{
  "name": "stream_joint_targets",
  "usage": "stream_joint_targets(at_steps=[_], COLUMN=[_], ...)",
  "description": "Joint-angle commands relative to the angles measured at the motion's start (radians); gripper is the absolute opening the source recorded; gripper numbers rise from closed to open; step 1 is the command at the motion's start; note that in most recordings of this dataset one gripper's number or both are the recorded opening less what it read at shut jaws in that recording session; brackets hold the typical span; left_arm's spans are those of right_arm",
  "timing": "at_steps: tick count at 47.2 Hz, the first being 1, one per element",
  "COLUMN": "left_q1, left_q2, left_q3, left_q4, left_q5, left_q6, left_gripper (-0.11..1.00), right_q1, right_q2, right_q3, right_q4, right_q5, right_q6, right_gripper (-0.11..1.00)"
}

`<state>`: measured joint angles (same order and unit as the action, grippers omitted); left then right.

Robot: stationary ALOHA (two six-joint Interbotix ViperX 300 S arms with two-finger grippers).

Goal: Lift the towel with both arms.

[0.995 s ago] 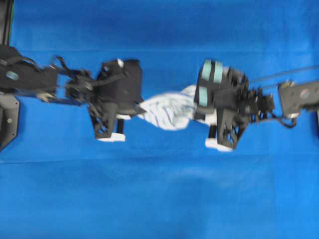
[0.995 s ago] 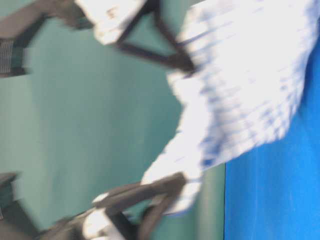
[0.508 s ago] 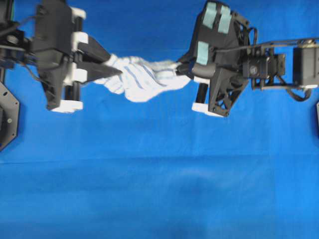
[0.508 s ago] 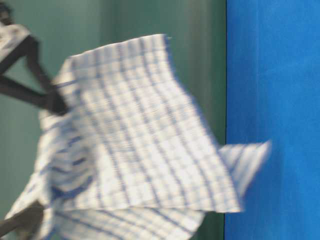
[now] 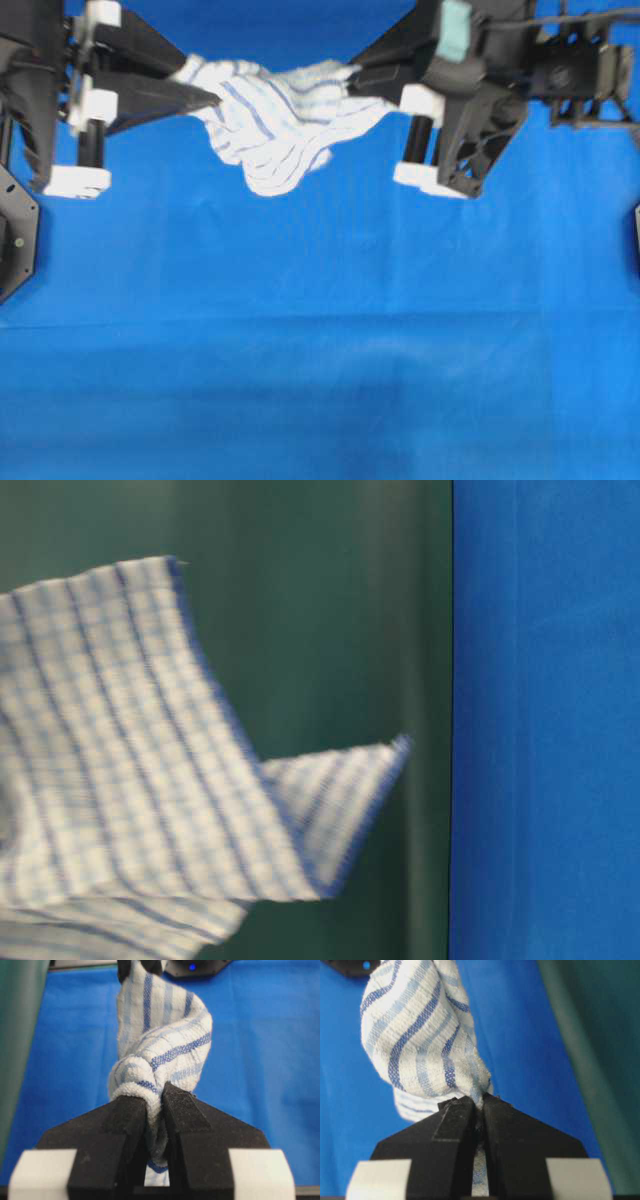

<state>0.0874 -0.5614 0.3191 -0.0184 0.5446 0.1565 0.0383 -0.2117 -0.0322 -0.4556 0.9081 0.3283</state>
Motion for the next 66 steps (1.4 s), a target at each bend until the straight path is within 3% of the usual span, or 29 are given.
stream_joint_targets(at_steps=[1,33,36,45,47,49,52,59,66], left_q1=[0.003,-0.003,-0.005,-0.017,-0.020,-0.021,-0.023,-0.037,-0.067], left_q2=[0.005,0.025,0.020,0.014,0.014,0.014,0.014,0.020,0.025], left_q3=[-0.060,-0.101,-0.100,-0.086,-0.081,-0.075,-0.060,0.005,0.094], left_q4=[0.002,0.000,0.000,0.000,0.000,-0.002,-0.003,-0.005,-0.006], left_q5=[0.015,0.034,0.032,0.034,0.032,0.032,0.032,0.018,-0.029], left_q6=[-0.002,0.003,-0.003,-0.005,-0.005,-0.006,-0.008,-0.012,-0.014], left_gripper=[0.04,0.05,0.15,0.72,0.82,0.89,0.92,0.90,0.91], right_q1=[0.002,0.002,0.002,0.000,0.002,0.000,0.002,0.005,0.025], right_q2=[-0.026,-0.041,-0.041,-0.040,-0.040,-0.041,-0.040,-0.041,-0.040], right_q3=[-0.049,-0.057,-0.055,-0.049,-0.046,-0.041,-0.026,0.034,0.137], right_q4=[-0.002,0.026,0.026,0.017,0.017,0.017,0.017,0.023,0.023], right_q5=[0.012,-0.012,-0.014,-0.011,-0.011,-0.012,-0.014,-0.025,-0.112], right_q6=[-0.008,-0.023,-0.025,-0.025,-0.023,-0.018,-0.009,0.003,0.064], right_gripper=[0.05,0.06,0.10,0.63,0.67,0.65,0.61,0.63,0.62])
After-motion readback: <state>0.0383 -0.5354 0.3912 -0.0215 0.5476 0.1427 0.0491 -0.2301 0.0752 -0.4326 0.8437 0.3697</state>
